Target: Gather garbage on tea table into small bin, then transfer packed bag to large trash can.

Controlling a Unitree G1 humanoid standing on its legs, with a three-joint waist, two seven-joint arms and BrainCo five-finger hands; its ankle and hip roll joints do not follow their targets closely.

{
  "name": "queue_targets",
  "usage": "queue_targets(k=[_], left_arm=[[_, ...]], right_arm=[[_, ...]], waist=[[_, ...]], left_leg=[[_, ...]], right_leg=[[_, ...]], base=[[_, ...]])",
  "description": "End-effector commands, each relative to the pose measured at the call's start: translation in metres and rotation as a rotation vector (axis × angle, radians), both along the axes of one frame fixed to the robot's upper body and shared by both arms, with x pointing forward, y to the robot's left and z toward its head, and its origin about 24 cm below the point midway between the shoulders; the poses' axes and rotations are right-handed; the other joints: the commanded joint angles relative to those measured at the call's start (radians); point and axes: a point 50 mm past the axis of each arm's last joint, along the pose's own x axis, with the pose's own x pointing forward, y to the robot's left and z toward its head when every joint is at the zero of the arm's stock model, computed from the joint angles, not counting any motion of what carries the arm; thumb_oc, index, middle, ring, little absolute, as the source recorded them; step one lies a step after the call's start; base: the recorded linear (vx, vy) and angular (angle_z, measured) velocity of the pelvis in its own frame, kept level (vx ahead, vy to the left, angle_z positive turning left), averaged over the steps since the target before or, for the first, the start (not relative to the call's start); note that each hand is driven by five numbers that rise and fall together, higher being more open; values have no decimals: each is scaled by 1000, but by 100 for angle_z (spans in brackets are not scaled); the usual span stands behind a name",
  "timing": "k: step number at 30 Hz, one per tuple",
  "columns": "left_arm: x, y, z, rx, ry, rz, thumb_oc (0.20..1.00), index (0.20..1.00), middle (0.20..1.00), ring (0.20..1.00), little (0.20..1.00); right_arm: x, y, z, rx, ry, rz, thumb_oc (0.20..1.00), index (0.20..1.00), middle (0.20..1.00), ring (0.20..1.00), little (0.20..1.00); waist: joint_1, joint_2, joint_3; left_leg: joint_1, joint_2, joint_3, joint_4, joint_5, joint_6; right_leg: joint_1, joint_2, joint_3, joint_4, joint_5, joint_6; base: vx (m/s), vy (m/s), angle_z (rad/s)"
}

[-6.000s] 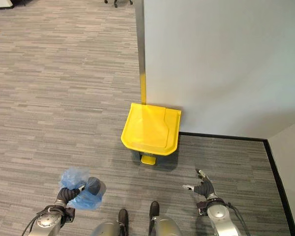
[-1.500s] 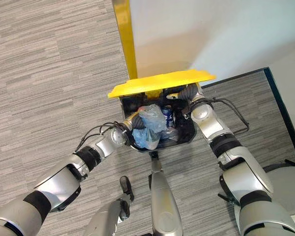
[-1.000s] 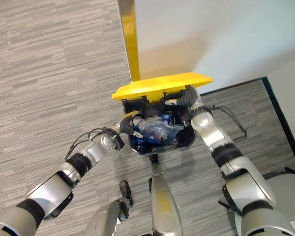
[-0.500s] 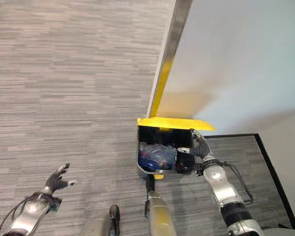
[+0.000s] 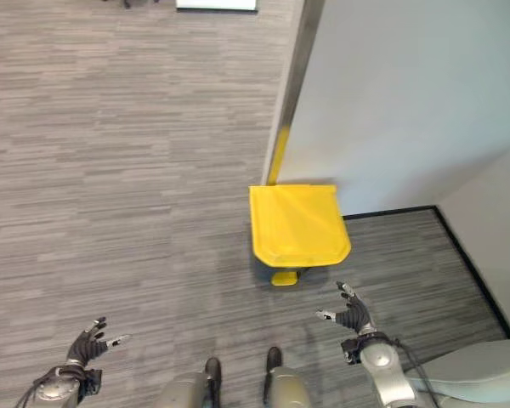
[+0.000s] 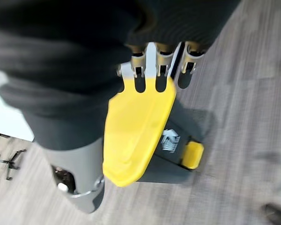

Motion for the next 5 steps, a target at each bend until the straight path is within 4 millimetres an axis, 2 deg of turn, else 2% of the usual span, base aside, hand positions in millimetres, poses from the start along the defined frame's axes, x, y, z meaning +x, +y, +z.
queue_targets(k=[1, 5], left_arm=[[3, 4, 6, 26, -25, -21, 1000, 1000, 1000, 1000, 1000], [4, 1, 4, 27, -16, -38, 1000, 1000, 1000, 1000, 1000]], right_arm=[[22, -17, 19, -15, -95, -62, 1000, 1000, 1000, 1000, 1000], [16, -22, 13, -23, -61, -80, 1000, 1000, 1000, 1000, 1000]], waist=[[0, -15, -9], [-8, -7, -26]], left_leg=[[159, -47, 58, -11, -67, 33], [182, -41, 58, -29, -67, 28]], right_leg=[[24, -2, 2, -209, 184, 14], [49, 10, 8, -247, 184, 10]], base=[[183, -68, 19], [80, -28, 6]])
